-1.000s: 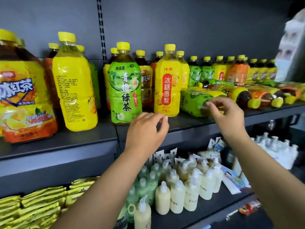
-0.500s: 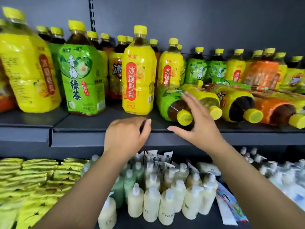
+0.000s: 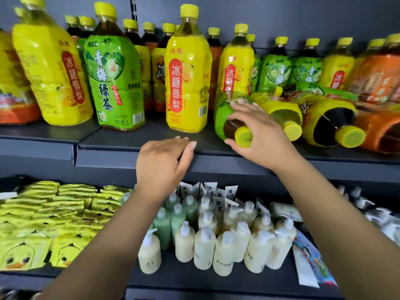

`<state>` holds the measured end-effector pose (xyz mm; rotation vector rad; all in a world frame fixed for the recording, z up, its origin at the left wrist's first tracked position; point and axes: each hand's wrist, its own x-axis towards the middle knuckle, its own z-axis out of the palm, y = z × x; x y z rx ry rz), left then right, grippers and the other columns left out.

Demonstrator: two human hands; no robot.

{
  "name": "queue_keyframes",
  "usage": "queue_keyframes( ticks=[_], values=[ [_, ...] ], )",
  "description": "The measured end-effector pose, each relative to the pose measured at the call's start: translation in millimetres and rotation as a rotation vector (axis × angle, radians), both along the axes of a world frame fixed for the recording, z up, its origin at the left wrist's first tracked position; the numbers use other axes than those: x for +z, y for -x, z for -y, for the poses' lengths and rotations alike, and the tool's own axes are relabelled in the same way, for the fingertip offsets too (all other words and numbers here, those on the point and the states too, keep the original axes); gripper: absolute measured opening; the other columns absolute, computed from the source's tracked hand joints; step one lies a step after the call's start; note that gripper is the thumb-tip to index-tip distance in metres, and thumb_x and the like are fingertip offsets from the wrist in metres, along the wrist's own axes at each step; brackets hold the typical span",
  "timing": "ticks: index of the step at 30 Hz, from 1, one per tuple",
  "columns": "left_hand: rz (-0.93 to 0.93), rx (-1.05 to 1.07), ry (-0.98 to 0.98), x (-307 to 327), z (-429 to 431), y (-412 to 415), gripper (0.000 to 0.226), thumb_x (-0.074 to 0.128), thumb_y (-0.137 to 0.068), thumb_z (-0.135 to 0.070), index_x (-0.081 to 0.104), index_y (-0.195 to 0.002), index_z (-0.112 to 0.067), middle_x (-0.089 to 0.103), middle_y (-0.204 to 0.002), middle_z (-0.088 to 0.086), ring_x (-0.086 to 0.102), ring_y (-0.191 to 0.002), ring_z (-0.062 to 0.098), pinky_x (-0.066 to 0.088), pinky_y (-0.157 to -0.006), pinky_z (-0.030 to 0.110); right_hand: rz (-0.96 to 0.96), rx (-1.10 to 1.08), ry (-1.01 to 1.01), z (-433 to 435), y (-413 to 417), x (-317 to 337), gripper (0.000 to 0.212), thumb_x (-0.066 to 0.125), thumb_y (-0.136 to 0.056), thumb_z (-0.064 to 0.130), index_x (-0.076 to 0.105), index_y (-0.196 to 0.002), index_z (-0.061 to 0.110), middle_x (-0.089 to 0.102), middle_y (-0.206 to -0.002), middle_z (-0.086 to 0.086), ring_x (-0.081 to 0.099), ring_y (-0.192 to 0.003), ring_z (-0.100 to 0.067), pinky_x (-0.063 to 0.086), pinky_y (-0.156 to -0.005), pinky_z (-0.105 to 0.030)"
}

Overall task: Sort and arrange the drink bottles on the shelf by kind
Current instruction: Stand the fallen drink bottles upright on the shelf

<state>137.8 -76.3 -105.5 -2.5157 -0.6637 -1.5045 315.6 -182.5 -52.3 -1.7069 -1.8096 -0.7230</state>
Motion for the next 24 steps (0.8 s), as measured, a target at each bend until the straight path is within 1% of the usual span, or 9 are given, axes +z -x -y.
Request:
queue_keyframes(
  ticks=[4,9,13,15,17,18,20,21,24],
  values=[
    [0.001,-0.032,-0.024,-3,-3,1,0.062,0.022,-0.097,-0.047,0.073,-0.086,-0.014,0.074,-0.088,0.003,0.07,-0.089,0.019,0.044,-0.07,0.027,0.059,-0.008,-0.109,2,2,-3,0.031,0.07,-0.072,0.026,0.068,-0.096,0.006,0.06,-0.123,-0.017,0.054,-0.119,-0.03,0.029,-0.104,-0.042],
    [-0.026,-0.075,-0.052,-3,-7,3,0.064,0.023,-0.096,-0.051,0.073,-0.088,-0.013,0.074,-0.089,0.004,0.07,-0.09,0.02,0.042,-0.072,0.029,0.125,0.034,-0.152,12,14,2,0.038,0.063,-0.073,0.041,0.07,-0.091,0.009,0.065,-0.116,-0.014,0.058,-0.113,-0.024,0.036,-0.102,-0.033],
    [-0.044,-0.097,0.01,5,-5,4,0.072,0.018,-0.092,-0.06,0.073,-0.088,-0.013,0.074,-0.084,0.004,0.07,-0.076,0.025,0.036,-0.068,0.026,-0.067,0.152,-0.264,25,19,9,0.039,0.069,-0.07,0.037,0.07,-0.093,0.005,0.061,-0.112,-0.003,0.054,-0.113,-0.011,0.034,-0.106,-0.024],
    [-0.027,-0.189,0.091,13,-1,3,0.078,0.016,-0.086,-0.069,0.07,-0.102,-0.013,0.073,-0.095,0.007,0.068,-0.076,0.028,0.036,-0.073,0.026,-0.217,0.217,-0.305,34,20,26,0.037,0.071,-0.07,0.036,0.067,-0.096,0.011,0.059,-0.11,0.005,0.053,-0.112,-0.006,0.039,-0.103,-0.019],
    [-0.035,-0.351,0.221,22,4,-2,0.081,0.022,-0.077,-0.078,0.056,-0.124,-0.022,0.063,-0.119,0.003,0.064,-0.091,0.026,0.038,-0.077,0.024,-0.318,0.255,-0.357,41,24,45,0.033,0.071,-0.069,0.037,0.062,-0.096,0.021,0.063,-0.102,0.012,0.059,-0.103,-0.003,0.046,-0.095,-0.021],
    [-0.039,-0.439,0.287,29,8,-7,0.077,0.028,-0.072,-0.081,0.044,-0.13,-0.032,0.053,-0.129,-0.006,0.06,-0.099,0.017,0.037,-0.08,0.018,-0.359,0.281,-0.383,42,25,55,0.03,0.072,-0.069,0.037,0.061,-0.093,0.023,0.065,-0.095,0.016,0.062,-0.097,-0.002,0.049,-0.09,-0.021],
    [-0.015,-0.55,0.37,46,14,-24,0.071,0.044,-0.066,-0.075,0.018,-0.127,-0.051,0.033,-0.133,-0.022,0.041,-0.117,-0.006,0.029,-0.092,0.006,-0.463,0.367,-0.428,42,29,75,0.025,0.072,-0.068,0.033,0.06,-0.088,0.026,0.067,-0.081,0.022,0.065,-0.084,0.0,0.05,-0.08,-0.019],
    [0.01,-0.582,0.401,53,17,-33,0.074,0.049,-0.064,-0.07,0.01,-0.125,-0.056,0.029,-0.133,-0.025,0.032,-0.123,-0.009,0.026,-0.099,0.008,-0.517,0.401,-0.448,40,30,84,0.023,0.071,-0.067,0.032,0.06,-0.087,0.026,0.069,-0.076,0.019,0.065,-0.08,0.0,0.05,-0.077,-0.018],
    [0.12,-0.727,0.506,68,20,-57,0.079,0.061,-0.06,-0.059,0.012,-0.122,-0.063,0.031,-0.13,-0.035,0.033,-0.124,-0.013,0.03,-0.103,0.013,-0.621,0.401,-0.519,30,28,109,0.021,0.067,-0.067,0.039,0.061,-0.082,0.026,0.072,-0.072,0.001,0.065,-0.073,-0.01,0.052,-0.071,-0.022]
  ],
)
